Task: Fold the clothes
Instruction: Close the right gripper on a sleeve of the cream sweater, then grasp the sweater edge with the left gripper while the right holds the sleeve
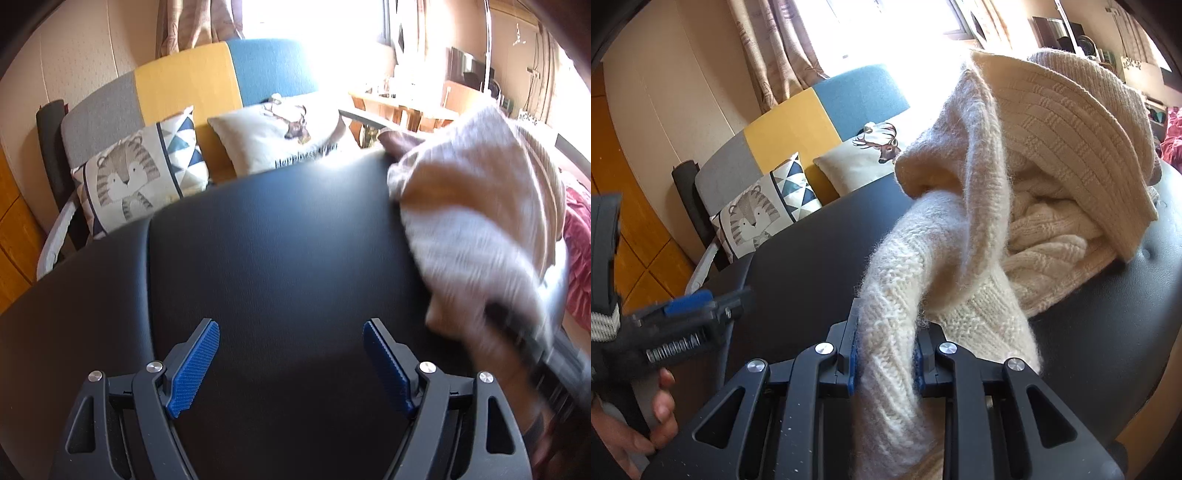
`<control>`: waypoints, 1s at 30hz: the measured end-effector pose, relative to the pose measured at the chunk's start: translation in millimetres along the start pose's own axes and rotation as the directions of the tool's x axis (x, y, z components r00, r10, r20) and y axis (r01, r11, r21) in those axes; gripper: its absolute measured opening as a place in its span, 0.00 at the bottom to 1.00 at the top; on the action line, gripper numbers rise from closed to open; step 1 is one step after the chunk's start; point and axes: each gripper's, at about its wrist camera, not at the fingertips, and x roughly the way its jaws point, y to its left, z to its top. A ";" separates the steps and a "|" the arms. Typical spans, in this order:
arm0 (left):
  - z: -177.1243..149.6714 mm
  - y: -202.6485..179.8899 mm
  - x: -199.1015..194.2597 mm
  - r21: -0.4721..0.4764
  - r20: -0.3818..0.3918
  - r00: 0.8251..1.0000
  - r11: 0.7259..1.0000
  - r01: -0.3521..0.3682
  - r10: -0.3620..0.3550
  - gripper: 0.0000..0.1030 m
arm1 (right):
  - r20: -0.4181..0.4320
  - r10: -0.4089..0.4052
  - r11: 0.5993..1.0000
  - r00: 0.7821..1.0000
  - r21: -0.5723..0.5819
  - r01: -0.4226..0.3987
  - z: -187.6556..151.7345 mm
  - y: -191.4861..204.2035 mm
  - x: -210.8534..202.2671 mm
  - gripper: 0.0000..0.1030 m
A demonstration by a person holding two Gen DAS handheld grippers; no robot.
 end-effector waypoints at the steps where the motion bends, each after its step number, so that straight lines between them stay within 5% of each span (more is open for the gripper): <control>1: 7.1 -0.4 -2.2 0.004 0.009 1.000 1.000 0.007 -0.007 0.80 | -0.002 -0.006 1.000 1.000 -0.016 0.006 -4.3 2.3 1.2 0.23; 8: 31.3 -47.3 -14.4 0.139 -0.020 0.990 0.980 0.143 -0.142 0.80 | 0.049 -0.052 0.991 0.997 -0.120 0.058 -27.1 18.2 4.5 0.23; 11: 38.0 -75.1 -13.1 0.233 -0.030 0.990 0.962 0.142 -0.139 0.80 | 0.079 -0.081 0.977 0.994 -0.189 0.094 -36.3 26.7 3.7 0.23; 18: 49.2 -123.7 -8.0 0.377 -0.068 0.969 0.893 0.246 -0.239 0.80 | 0.119 -0.113 0.955 0.986 -0.260 0.141 -49.0 31.9 6.1 0.23; 24: 58.1 -145.4 -8.9 0.362 -0.132 0.924 0.850 0.383 -0.360 0.80 | 0.127 -0.119 0.953 0.985 -0.264 0.149 -52.9 31.8 8.9 0.23; 30: 64.0 -152.3 8.4 0.356 -0.157 0.925 0.854 0.380 -0.346 0.77 | 0.131 -0.123 0.952 0.984 -0.266 0.155 -52.6 28.7 8.1 0.22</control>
